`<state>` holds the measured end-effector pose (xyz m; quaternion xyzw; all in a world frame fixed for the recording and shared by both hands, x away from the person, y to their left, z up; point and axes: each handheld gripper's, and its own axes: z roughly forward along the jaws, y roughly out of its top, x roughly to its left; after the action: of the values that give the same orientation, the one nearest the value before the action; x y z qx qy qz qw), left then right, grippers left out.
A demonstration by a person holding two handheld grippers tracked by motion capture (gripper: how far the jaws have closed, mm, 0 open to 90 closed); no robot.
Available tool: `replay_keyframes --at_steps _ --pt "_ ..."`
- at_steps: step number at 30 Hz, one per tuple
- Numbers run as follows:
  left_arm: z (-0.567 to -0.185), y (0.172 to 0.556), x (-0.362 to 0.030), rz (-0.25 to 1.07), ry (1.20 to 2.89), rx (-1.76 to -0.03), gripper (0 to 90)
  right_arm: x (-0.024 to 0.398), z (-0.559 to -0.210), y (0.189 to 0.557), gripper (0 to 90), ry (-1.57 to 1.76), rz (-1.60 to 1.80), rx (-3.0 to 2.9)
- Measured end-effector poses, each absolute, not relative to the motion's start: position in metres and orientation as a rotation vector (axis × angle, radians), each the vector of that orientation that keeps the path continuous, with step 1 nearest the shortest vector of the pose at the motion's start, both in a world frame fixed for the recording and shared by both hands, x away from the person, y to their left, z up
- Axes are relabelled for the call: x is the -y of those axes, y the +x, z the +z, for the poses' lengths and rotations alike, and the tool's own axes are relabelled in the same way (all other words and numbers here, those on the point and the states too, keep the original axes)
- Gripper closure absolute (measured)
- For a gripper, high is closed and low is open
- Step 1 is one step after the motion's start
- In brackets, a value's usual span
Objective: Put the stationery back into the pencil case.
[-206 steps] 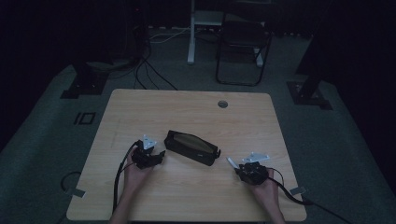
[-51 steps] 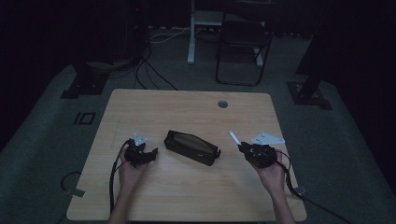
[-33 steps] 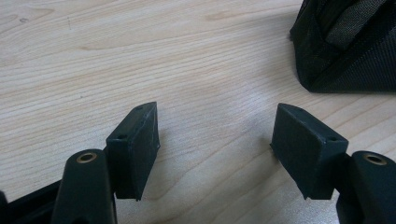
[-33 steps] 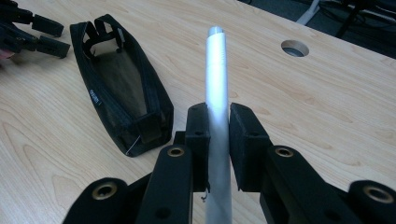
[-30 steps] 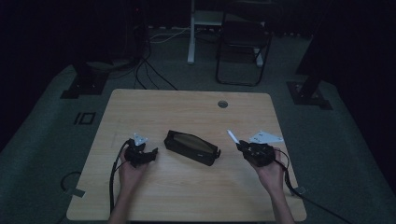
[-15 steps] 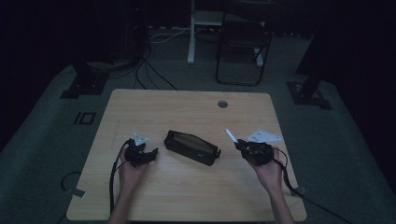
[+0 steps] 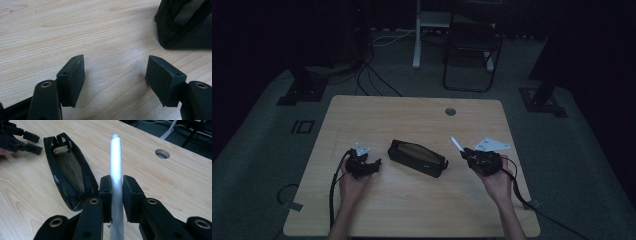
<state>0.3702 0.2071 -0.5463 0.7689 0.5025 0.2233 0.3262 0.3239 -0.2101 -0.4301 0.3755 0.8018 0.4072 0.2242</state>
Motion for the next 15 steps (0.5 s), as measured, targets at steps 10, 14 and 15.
replay_keyframes --at_steps 10,14,15 --pt "-0.5463 0.3702 -0.2071 0.585 2.014 -1.317 32.4 0.2045 -0.4288 0.3262 78.6 1.021 1.122 -2.221" --pt "-0.5463 0.3702 -0.2071 0.585 2.015 -1.317 32.4 0.2027 -0.4281 0.3271 78.6 1.013 1.123 -2.226" --pt "-0.5463 0.3702 -0.2071 0.585 2.015 -1.317 32.3 0.2020 -0.4278 0.3272 78.6 1.015 1.124 -2.226"
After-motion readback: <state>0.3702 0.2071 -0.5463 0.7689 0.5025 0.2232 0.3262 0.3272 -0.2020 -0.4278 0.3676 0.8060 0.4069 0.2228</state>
